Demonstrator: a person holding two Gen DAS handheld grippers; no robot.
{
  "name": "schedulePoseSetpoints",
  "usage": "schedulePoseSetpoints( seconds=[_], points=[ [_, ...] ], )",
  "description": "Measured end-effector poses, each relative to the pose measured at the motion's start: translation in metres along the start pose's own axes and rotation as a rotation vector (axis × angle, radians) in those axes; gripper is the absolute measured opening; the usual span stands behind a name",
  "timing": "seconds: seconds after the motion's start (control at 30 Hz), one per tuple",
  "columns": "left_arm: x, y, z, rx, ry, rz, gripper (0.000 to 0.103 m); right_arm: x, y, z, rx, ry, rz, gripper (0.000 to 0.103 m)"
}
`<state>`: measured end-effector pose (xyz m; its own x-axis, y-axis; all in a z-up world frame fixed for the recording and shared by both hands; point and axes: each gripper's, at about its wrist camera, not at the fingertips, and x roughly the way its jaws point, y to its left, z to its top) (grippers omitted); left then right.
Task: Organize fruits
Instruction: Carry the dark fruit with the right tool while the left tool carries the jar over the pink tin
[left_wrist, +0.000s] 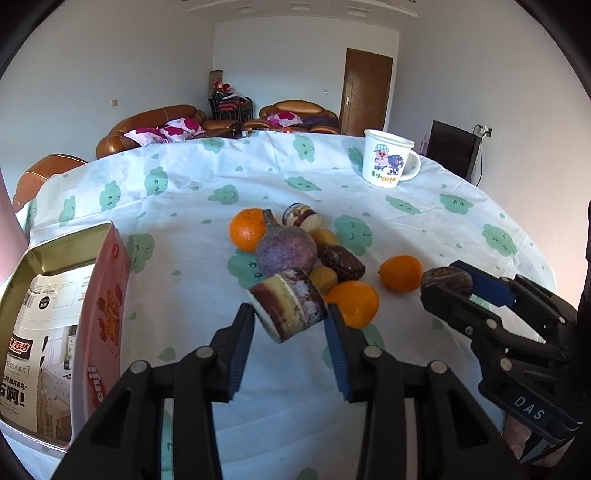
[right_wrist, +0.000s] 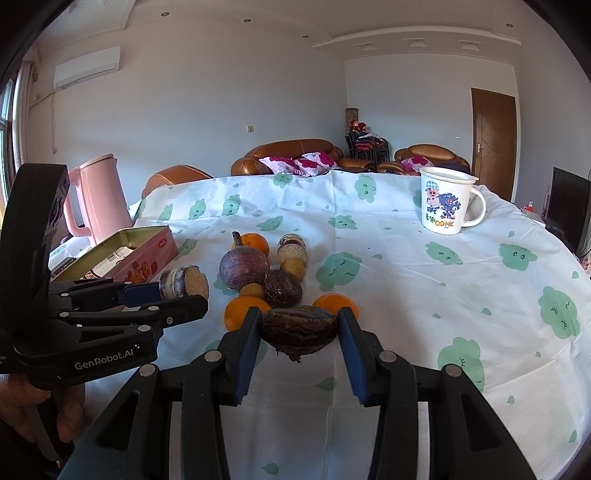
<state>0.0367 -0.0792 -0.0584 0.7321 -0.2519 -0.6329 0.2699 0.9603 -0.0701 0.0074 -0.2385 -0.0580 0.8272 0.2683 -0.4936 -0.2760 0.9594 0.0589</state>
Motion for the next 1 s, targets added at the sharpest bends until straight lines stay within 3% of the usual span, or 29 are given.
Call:
schedulePoseSetpoints(
  seconds=[0.47, 1.0],
  points=[
    [-0.021, -0.007, -0.004, 0.032, -0.127, 0.044, 0.040, -0.007, 0.006, 0.001, -0.019, -0.060, 0.005, 0.044],
    [-0.035, -0.013, -0.006, 0.054, -0.204, 0.082, 0.040, -0.012, 0.011, 0.005, -0.034, -0.097, 0.004, 0.044]
  ],
)
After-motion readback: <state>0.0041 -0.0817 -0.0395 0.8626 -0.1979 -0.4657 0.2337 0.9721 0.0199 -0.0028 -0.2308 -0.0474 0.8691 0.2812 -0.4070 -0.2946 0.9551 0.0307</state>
